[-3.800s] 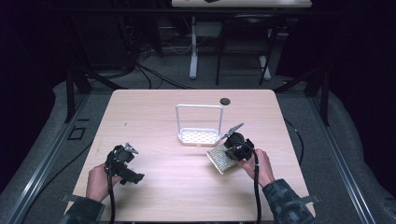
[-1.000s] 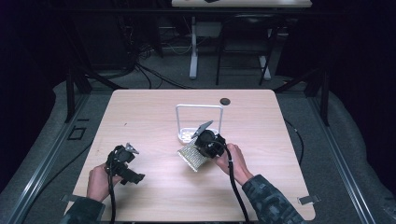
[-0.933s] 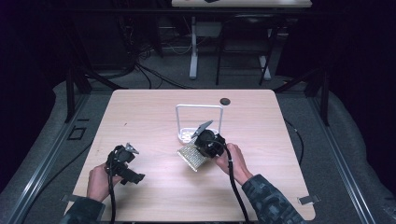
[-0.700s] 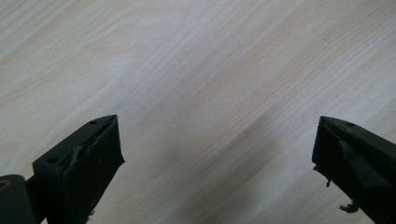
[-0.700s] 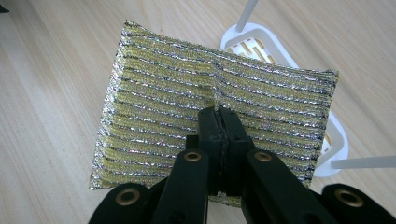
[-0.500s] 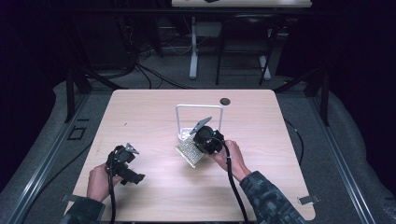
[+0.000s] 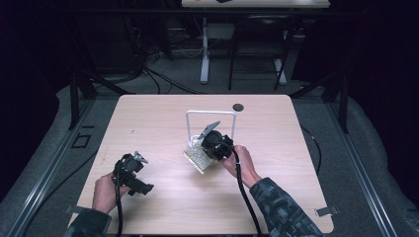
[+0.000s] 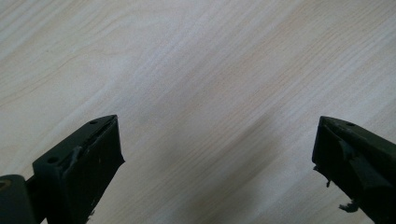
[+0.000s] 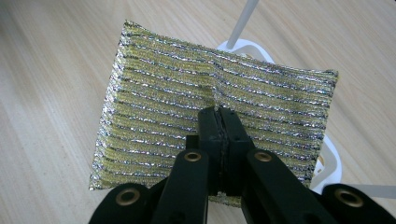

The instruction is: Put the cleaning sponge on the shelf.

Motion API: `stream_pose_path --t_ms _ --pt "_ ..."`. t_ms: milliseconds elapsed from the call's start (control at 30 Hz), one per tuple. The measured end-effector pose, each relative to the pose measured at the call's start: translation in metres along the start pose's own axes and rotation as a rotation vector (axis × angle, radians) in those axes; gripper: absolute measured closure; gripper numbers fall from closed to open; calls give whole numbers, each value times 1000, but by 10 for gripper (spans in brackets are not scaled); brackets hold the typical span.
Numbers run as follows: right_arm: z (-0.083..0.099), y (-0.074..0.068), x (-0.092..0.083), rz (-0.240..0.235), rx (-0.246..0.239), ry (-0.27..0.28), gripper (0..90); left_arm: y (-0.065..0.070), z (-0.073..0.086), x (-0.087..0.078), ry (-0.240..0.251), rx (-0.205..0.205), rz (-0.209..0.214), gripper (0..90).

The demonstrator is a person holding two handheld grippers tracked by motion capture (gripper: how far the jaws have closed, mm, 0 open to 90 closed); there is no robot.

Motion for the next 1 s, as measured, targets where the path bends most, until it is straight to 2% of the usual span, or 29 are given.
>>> stream_pose_path --t_ms 300,467,1000 --pt "-4 12 0 16 22 12 898 0 0 0 1 -2 1 16" --pt "-4 17 0 37 18 16 898 1 0 0 2 3 -1 16" --pt "-6 28 1 60 22 18 898 0 0 -1 2 2 2 16"
Point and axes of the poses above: each handheld gripper's, and its own axes: x roughly forward along the jaws, z roughly out of its underside, y roughly to its right, the point moved 10 cm from there along x, roughly forward along the jaws, and after that the axes turned 15 degrees about -z, right-handed, at the moved point
